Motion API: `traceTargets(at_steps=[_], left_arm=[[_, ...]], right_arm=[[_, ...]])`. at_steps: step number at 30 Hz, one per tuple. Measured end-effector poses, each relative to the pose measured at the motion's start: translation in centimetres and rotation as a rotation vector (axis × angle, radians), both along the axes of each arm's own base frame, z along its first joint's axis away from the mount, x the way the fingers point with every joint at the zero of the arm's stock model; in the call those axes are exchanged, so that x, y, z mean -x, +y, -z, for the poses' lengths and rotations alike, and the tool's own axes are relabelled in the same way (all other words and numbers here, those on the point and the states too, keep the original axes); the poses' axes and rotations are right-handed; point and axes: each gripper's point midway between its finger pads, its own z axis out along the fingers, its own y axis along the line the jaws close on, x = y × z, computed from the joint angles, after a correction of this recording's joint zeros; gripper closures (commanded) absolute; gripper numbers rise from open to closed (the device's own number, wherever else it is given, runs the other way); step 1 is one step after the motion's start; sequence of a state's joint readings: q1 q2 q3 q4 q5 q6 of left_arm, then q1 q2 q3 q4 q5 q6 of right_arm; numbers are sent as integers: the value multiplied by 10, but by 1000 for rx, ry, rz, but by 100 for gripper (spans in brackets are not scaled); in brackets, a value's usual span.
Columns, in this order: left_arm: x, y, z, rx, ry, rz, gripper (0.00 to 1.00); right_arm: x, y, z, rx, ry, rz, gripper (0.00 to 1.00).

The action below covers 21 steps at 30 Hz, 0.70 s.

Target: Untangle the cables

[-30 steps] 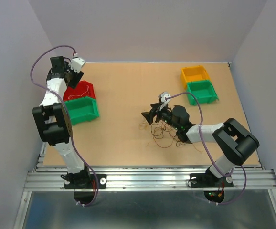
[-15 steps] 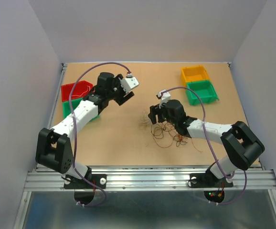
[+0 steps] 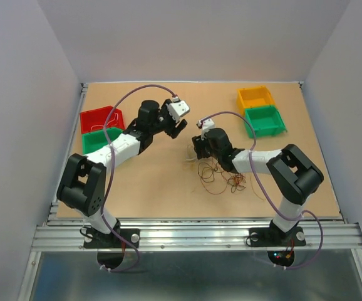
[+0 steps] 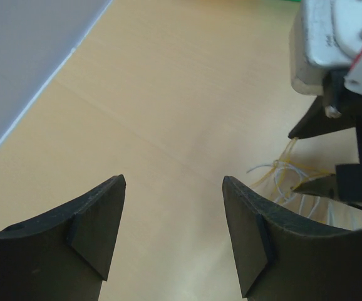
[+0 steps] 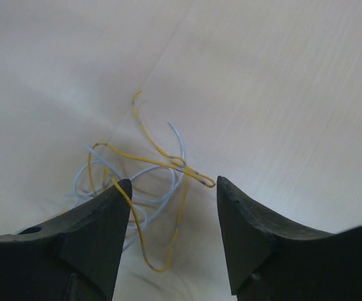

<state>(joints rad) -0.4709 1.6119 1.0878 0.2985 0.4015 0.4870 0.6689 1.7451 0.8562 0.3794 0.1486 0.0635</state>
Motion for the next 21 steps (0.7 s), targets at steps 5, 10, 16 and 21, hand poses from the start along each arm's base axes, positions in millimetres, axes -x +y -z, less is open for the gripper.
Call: traceTargets(at_steps=[5,10,16,21], left_arm=[[23,5,34,2,51,10,26],[39,7,42,4,61,32,26],[44,-4,20,45,-3,92,27],[62,-22,25,22,-23,172,29]], right_arm=[[-6,2,4,8,-20,-5,76],[-7,8,-11,-36,-67,-30,90],[10,4,-39,-102,-124,-68,92],[16,5,-54,-136,-153,-91,96]])
